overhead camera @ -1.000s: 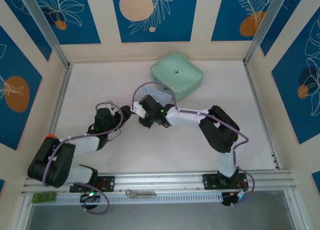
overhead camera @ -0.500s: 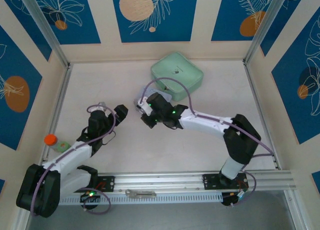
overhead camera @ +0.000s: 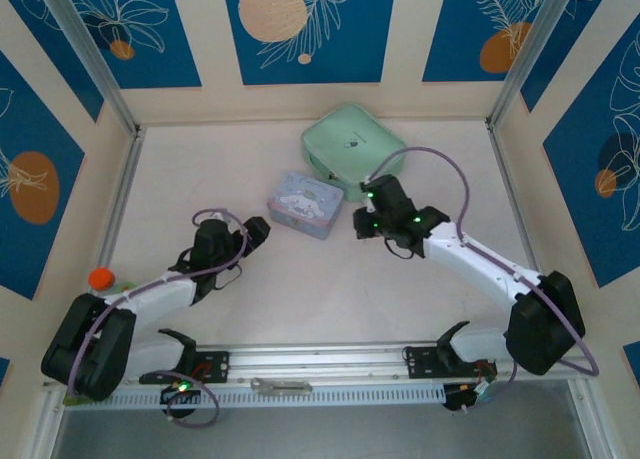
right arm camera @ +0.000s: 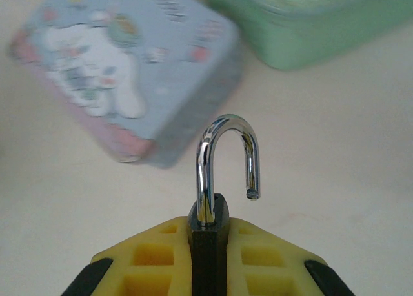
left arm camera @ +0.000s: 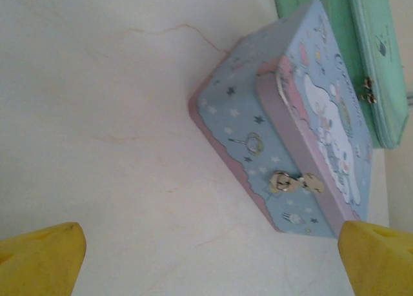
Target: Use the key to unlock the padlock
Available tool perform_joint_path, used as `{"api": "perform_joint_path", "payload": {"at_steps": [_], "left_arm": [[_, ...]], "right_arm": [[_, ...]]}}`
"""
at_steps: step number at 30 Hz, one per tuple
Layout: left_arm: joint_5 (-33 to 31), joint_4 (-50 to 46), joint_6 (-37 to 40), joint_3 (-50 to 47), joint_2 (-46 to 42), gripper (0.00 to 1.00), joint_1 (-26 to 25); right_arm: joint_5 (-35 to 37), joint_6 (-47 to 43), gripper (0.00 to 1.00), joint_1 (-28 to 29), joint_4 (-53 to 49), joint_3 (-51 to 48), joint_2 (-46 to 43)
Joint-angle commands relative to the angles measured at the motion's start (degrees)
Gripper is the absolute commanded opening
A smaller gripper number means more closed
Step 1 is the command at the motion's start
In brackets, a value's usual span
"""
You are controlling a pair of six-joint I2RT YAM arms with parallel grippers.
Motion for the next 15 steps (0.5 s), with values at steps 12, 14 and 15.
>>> {"api": "perform_joint_path", "payload": {"at_steps": [12, 14, 15], "left_arm": [[-1.21, 4.63, -0.26, 3.27, 3.97, 1.00, -4.67], [-2.25, 4.42, -0.48, 2.84, 3.40, 1.00, -5.11], [-2.72, 4.23, -0.52, 2.53, 3.09, 1.00, -5.29]], "right_arm": [[-8.10, 6.59, 0.00, -6.37, -1.72, -4.21, 5.85], [-7.47, 6.24, 0.00, -5.62, -1.81, -3.25, 7.96], [-6.78, 6.15, 0.00, -5.11, -1.96, -2.77, 8.99]]}}
